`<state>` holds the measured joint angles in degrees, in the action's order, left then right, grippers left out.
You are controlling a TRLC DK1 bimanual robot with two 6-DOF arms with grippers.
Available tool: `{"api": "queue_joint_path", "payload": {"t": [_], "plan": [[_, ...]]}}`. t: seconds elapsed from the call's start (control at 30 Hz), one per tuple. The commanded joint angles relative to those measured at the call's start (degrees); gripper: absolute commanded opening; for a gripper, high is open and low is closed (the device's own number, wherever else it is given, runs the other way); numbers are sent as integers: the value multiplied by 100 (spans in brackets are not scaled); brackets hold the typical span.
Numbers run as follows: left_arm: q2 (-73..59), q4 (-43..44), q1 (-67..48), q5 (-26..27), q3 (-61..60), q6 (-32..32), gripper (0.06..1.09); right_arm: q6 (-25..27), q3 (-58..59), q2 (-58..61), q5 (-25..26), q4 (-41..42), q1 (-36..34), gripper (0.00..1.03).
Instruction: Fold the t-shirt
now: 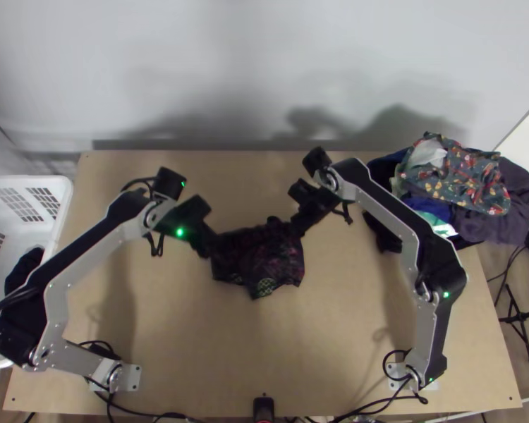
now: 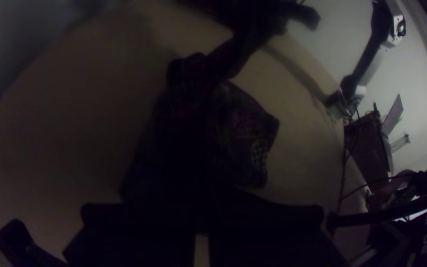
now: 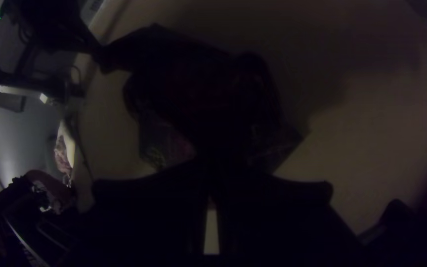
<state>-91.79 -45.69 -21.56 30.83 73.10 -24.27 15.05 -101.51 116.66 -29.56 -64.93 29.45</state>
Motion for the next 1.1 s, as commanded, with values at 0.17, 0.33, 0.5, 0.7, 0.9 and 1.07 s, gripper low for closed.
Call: {"api": "queue_joint_path", "payload": {"t": [0.17,0.33,0.5,0.7,0.9,1.07], "plan": [[451,-1135,-173,28,-613,-869,10,156,1415,-671,-6,-152,316,3],[522,-1249,-217,37,-657,-983,10,174,1608,-864,3,-170,324,3],[460,-1188,-437,46,-797,-930,10,165,1916,-820,3,-178,386,7],[258,-537,-876,46,-912,-315,11,51,1934,-645,65,-170,650,53],[-287,-361,-1105,46,-666,-192,50,-37,1819,-610,65,-187,816,81],[-173,-212,-1192,55,-753,54,104,-11,1749,-750,56,-416,746,95]]}}
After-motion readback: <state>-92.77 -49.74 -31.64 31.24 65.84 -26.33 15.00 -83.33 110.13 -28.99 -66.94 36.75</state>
